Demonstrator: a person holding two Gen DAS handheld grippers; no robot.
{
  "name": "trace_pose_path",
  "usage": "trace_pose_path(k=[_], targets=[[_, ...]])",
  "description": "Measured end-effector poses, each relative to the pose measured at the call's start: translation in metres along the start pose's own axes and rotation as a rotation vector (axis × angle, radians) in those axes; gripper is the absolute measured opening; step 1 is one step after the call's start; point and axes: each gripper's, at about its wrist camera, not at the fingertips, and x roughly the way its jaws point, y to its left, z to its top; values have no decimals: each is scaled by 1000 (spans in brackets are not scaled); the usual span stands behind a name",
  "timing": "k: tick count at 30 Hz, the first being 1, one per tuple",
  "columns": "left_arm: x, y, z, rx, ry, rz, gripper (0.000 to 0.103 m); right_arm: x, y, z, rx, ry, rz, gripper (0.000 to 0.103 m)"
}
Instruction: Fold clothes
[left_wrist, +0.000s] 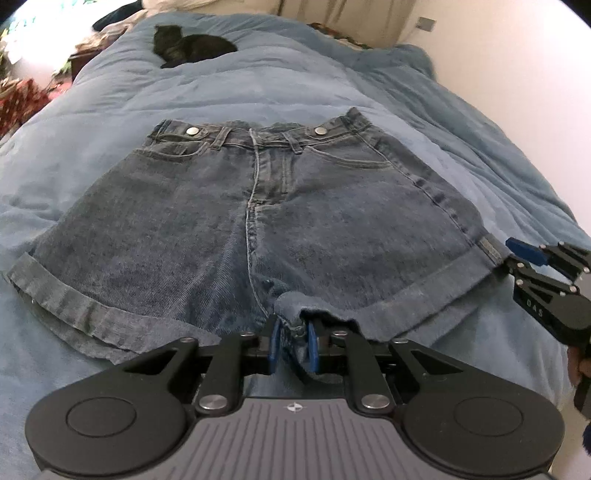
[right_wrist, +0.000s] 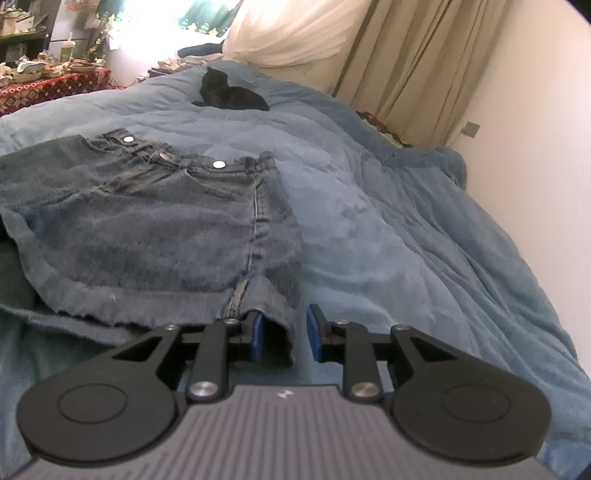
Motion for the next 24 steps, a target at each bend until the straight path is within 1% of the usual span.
trace_pose_path(k=[2, 5, 7, 9, 11, 15, 18, 19, 22, 24], targets=[[-6, -1, 0, 7, -17, -4, 6, -1, -9, 2, 71, 6, 9, 3], [-21, -3, -7, 26, -33, -42, 6, -8, -36, 0, 217, 11, -13, 2], [-28, -8, -16, 70, -35, -52, 6, -12, -55, -5, 308, 22, -17, 2], [-27, -17, -29, 124, -23, -35, 6, -10, -67, -11, 362, 38, -14, 2], [-18, -28, -43, 186, -1, -4, 6, -7, -72, -18, 390, 54, -8, 2], [-8, -32, -60, 221, 30, 12, 6, 1, -73, -28, 434, 87, -10, 2], [-14, -31, -62, 242, 12, 18, 6, -8, -73, -26, 434, 55, -14, 3], [-10, -29, -62, 247, 15, 26, 6, -8, -73, -25, 433, 56, -14, 3], [6, -26, -63, 243, 53, 40, 6, 9, -67, -29, 411, 115, -19, 4], [7, -30, -67, 248, 51, 45, 6, 18, -63, -33, 395, 142, -20, 4]])
